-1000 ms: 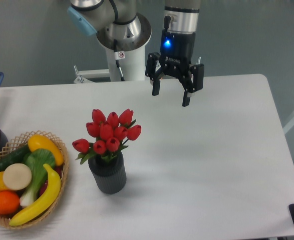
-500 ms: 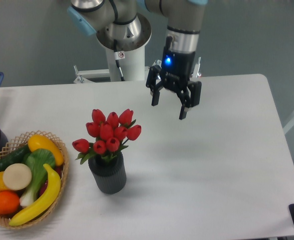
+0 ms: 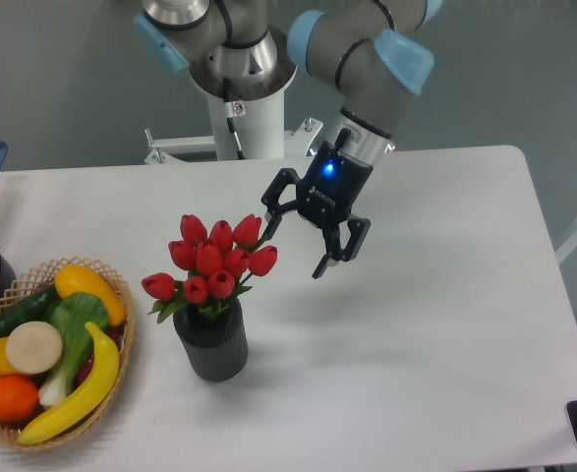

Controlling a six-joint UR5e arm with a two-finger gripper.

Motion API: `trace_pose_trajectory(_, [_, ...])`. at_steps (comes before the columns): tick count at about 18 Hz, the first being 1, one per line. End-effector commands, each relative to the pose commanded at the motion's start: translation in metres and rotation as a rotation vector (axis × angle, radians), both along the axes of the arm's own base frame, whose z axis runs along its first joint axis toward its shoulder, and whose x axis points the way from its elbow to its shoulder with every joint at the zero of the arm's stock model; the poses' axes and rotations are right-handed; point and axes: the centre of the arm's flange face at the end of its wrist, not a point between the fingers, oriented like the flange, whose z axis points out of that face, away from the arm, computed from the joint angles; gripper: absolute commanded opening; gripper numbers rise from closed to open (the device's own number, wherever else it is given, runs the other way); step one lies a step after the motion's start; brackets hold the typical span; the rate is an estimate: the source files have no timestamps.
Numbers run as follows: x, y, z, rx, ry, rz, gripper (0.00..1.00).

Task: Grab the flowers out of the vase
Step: 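Lower the open gripper around the tulip stems above the black vase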

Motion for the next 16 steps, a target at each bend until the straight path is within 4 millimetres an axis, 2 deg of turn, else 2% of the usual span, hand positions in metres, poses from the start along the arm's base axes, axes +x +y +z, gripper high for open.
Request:
trace_pose_trajectory(4, [0.014, 0.005, -0.003, 0.091, -0.062, -0.022, 1.00])
trace_pose_trajectory(7, [0.017, 0.013, 0.004, 0.099, -0.042, -0.044, 1.00])
trace_pose_trajectory(13, [0.039, 0.031, -0.004, 0.106, -0.030, -0.107, 1.00])
trace_pose_trajectory(16, [0.037, 0.045, -0.008, 0.131, -0.006, -0.132, 1.00])
